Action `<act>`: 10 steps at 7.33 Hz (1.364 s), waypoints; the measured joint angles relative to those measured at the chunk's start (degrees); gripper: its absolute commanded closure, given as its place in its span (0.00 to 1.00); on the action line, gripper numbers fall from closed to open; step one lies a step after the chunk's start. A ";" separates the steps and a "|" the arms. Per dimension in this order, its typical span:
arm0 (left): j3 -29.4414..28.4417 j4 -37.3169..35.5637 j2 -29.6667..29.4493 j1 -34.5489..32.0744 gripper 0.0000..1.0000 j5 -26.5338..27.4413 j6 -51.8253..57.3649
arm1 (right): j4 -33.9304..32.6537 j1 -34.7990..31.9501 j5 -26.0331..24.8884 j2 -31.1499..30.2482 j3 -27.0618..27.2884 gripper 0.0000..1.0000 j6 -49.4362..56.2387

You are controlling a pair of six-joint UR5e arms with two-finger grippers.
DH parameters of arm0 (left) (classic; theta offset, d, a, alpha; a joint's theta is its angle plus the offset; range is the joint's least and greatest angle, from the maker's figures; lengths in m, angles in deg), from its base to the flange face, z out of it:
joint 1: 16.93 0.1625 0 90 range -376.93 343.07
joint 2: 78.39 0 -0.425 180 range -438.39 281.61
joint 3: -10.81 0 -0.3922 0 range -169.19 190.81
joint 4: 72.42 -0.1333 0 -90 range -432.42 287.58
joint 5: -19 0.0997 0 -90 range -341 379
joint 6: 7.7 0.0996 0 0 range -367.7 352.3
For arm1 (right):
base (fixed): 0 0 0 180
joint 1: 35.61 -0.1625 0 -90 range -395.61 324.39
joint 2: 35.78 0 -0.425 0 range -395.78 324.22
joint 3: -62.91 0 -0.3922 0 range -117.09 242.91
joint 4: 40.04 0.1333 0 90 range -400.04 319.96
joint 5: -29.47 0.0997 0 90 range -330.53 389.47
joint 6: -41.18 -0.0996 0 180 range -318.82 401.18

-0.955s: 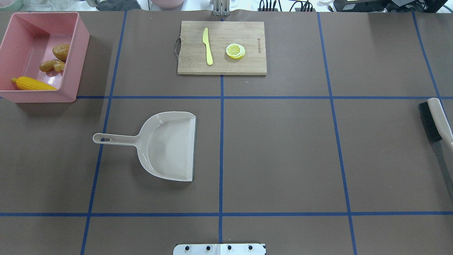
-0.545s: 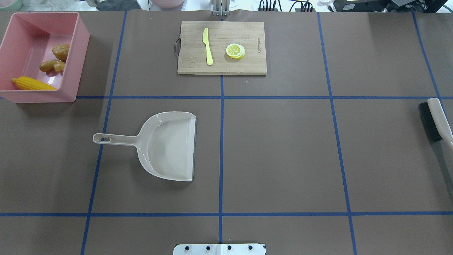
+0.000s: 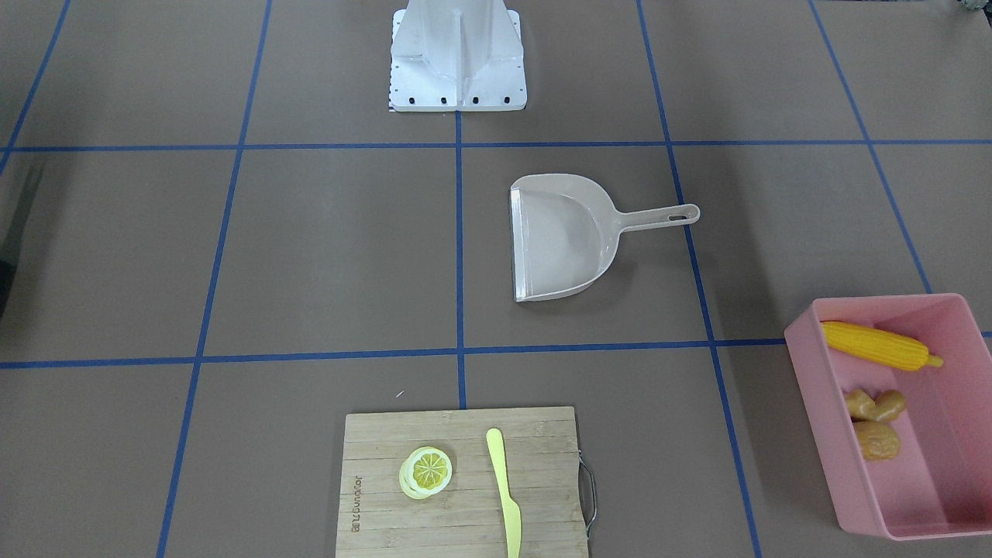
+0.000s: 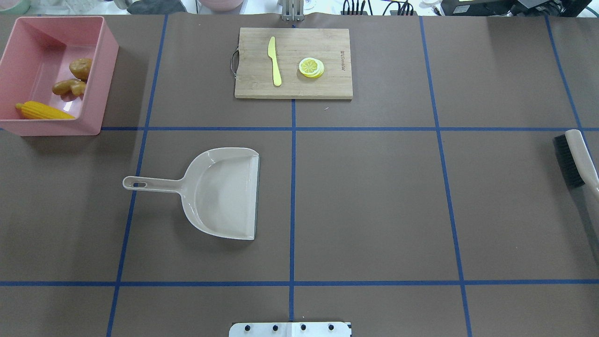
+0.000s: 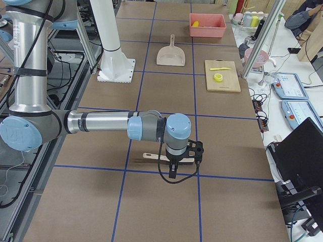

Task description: Sweep and dump trash into bin

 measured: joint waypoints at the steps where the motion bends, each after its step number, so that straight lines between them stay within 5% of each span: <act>1: -0.28 -0.18 -0.01 0.01 0.01 -0.03 -0.16 | 0.00 0.44 -0.26 0.10 0.02 0.00 0.05; 10: -0.60 -0.73 0.49 0.01 0.01 -0.12 -0.92 | 0.09 0.82 -0.44 0.34 -0.03 0.00 -0.39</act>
